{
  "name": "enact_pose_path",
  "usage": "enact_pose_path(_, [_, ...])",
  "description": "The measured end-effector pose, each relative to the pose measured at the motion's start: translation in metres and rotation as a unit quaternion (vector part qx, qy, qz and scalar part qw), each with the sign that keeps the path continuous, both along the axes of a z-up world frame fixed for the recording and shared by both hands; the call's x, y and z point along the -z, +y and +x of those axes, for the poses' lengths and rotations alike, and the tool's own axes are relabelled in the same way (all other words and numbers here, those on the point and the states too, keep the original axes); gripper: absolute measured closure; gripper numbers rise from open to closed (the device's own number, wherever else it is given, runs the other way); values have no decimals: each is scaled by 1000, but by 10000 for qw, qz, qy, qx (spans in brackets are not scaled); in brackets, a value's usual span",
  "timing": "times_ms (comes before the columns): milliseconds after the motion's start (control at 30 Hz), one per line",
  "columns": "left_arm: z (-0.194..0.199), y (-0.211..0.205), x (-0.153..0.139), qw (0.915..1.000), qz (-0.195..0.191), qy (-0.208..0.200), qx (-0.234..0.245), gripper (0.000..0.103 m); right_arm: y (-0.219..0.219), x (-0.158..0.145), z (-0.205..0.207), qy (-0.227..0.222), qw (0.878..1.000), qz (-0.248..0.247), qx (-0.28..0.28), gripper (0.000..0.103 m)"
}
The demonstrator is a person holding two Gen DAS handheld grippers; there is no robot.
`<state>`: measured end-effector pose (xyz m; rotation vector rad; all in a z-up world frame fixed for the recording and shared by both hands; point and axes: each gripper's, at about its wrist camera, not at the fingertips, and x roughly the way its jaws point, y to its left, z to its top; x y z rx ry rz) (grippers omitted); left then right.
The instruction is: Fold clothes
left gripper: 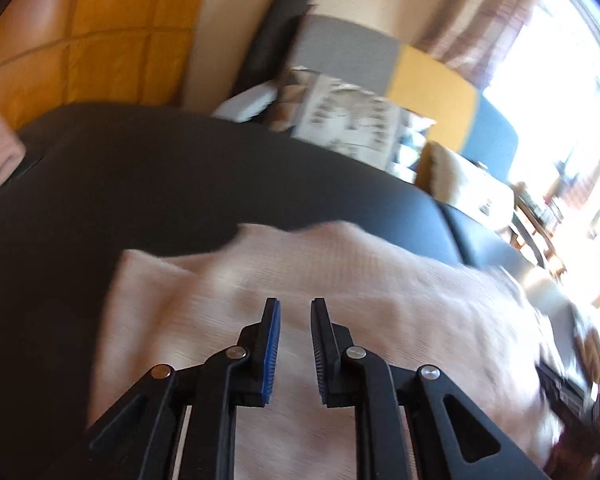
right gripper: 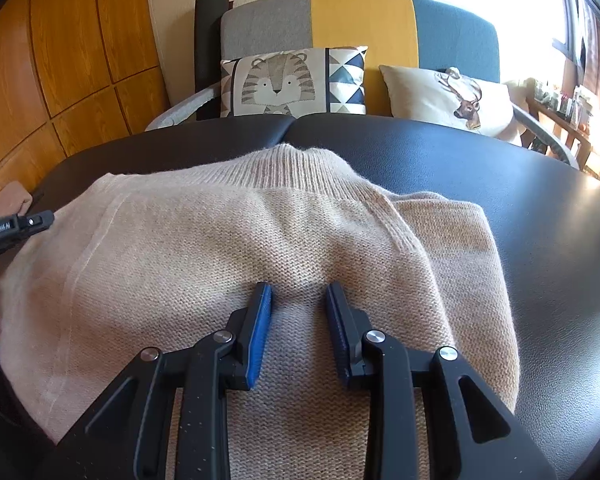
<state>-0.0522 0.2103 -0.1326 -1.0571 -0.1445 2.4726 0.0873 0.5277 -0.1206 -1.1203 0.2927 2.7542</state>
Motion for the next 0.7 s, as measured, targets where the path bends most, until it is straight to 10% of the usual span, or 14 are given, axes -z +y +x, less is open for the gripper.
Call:
enact_pose_path(267, [6, 16, 17, 9990, -183, -25, 412, 84, 0, -37, -16, 493, 9978, -437, -22, 71])
enact_pose_path(467, [3, 9, 24, 9991, 101, -110, 394, 81, 2, -10, -56, -164, 9995, -270, 52, 83])
enact_pose_path(700, [1, 8, 18, 9990, 130, -120, 408, 81, 67, 16, -44, 113, 9882, -1147, 1011, 98])
